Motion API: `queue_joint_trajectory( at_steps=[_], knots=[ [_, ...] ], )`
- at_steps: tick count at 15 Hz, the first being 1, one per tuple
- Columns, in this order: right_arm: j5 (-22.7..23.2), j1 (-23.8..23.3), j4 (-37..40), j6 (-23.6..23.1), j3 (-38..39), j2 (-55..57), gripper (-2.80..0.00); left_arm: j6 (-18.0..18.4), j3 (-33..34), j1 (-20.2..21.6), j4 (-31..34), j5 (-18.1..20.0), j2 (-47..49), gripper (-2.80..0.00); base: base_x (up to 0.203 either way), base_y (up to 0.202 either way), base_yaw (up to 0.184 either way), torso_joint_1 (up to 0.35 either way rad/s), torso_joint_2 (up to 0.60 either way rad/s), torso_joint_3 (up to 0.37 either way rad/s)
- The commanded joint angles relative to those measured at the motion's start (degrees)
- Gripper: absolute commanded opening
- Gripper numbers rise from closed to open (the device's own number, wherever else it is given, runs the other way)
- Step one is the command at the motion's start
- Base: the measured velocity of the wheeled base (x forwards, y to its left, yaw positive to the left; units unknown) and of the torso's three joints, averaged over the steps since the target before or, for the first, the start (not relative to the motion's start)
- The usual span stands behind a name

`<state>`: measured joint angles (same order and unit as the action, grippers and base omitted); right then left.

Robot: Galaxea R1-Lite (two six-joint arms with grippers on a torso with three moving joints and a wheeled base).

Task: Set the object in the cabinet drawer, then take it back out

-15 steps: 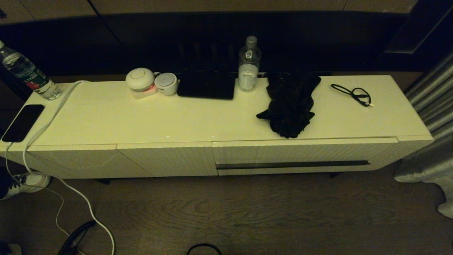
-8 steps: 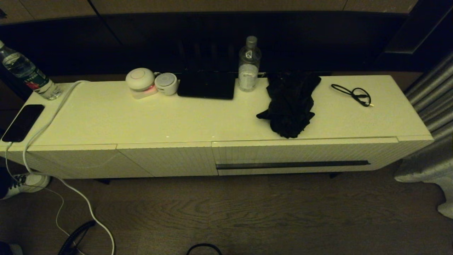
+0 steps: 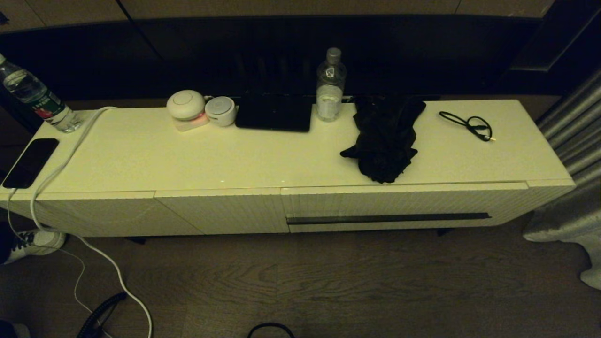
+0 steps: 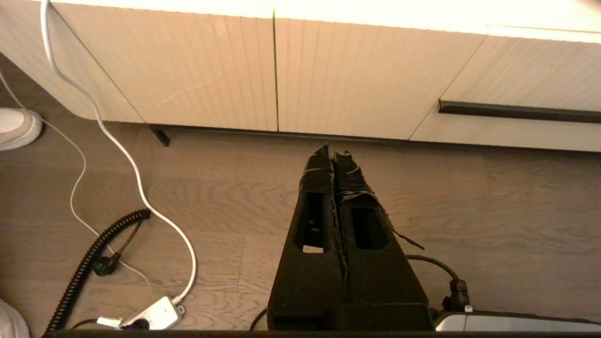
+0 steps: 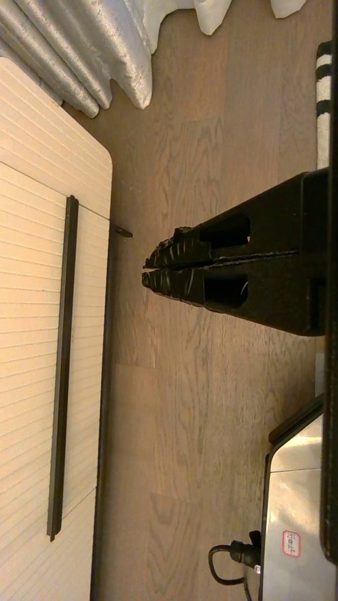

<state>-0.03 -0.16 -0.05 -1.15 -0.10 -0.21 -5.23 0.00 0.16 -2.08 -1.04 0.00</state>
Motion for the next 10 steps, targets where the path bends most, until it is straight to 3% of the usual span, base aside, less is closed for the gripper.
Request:
queue_joint_trajectory(
  at_steps=[1,10],
  knots=[
    [0.0,0.0,0.0,-0.1,0.0,0.0,-2.80,0.0,0.0,0.0,0.0,0.0,-0.1,-2.80,0.000,0.000,0.000,0.000,0.00,0.000],
    [0.0,0.1,-0.1,0.0,0.0,0.0,-2.80,0.0,0.0,0.0,0.0,0.0,-0.1,-2.80,0.000,0.000,0.000,0.000,0.00,0.000]
  ],
)
